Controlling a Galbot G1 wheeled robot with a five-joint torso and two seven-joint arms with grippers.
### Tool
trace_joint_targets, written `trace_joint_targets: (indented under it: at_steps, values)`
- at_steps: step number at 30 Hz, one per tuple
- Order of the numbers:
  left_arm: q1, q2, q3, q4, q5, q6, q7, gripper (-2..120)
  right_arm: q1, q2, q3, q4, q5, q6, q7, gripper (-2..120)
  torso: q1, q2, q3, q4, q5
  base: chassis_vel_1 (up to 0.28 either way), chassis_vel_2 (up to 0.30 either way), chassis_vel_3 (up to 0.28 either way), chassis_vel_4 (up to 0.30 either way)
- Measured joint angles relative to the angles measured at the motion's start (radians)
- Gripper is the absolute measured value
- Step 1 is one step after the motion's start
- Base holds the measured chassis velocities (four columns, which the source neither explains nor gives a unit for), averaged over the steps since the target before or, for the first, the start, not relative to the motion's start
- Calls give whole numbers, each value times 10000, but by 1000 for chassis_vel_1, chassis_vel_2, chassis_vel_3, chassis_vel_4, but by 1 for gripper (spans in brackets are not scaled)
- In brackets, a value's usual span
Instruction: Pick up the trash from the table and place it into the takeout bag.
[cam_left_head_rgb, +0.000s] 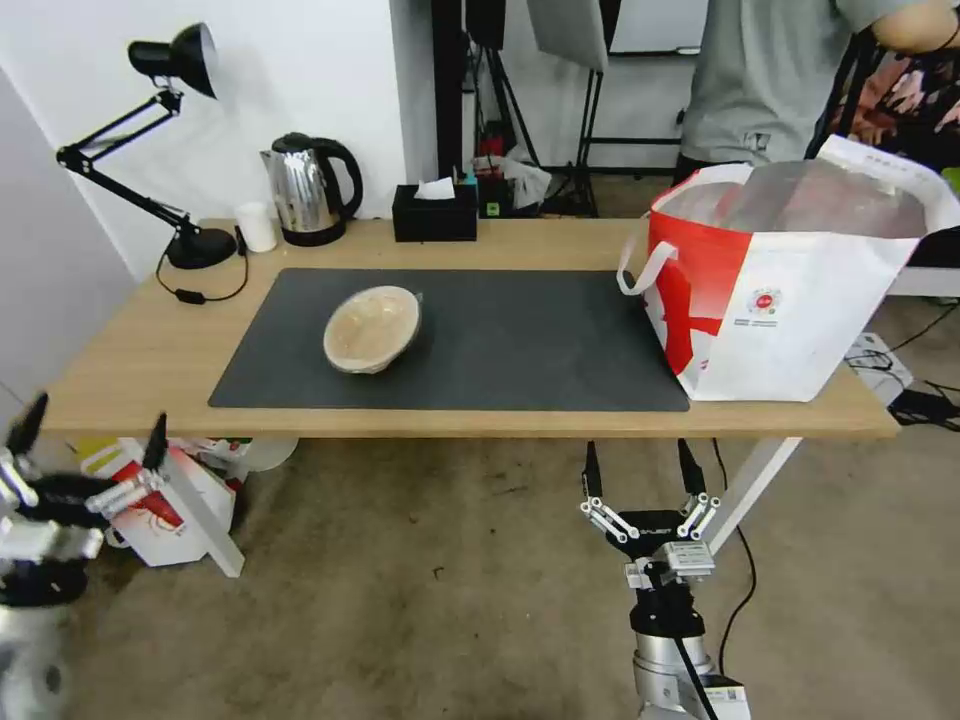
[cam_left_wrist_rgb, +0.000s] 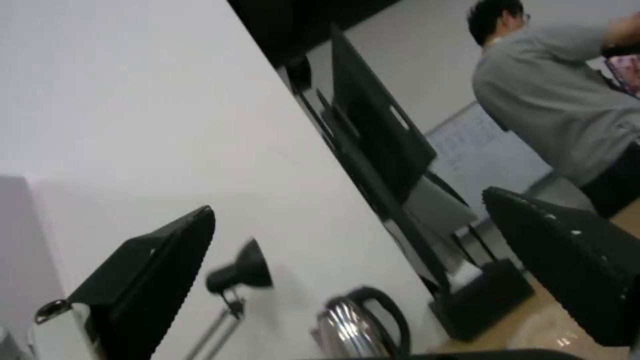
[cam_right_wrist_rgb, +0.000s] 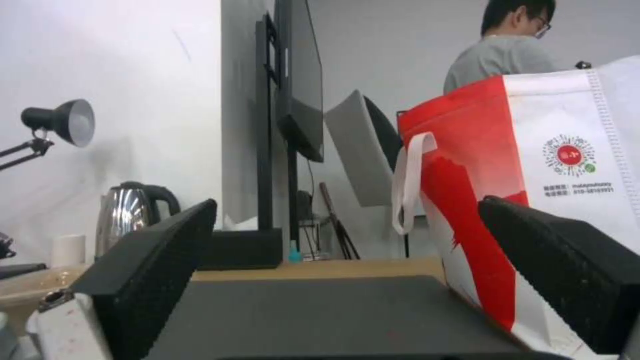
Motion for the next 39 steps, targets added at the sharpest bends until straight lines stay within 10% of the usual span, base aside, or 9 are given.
trace_joint_targets:
  at_steps: [10,19,39]
  values:
    - [-770,1406,826,-545,516,862,-157,100,2,0,0,-1,0,1,0,100,0,1,1,3,-3,0,0,0,0]
    - [-861,1334,1030,-1177,1257,1007,-101,100,0,4,-2,-1,1,1,0,100,-1,1,0,4,-5,0,0,0,0]
    - [-1755,3498,1218,-213,2127,447,225,100,0,3,-2,-1,1,0,0,100,0,-2,0,5,-7,0,0,0,0]
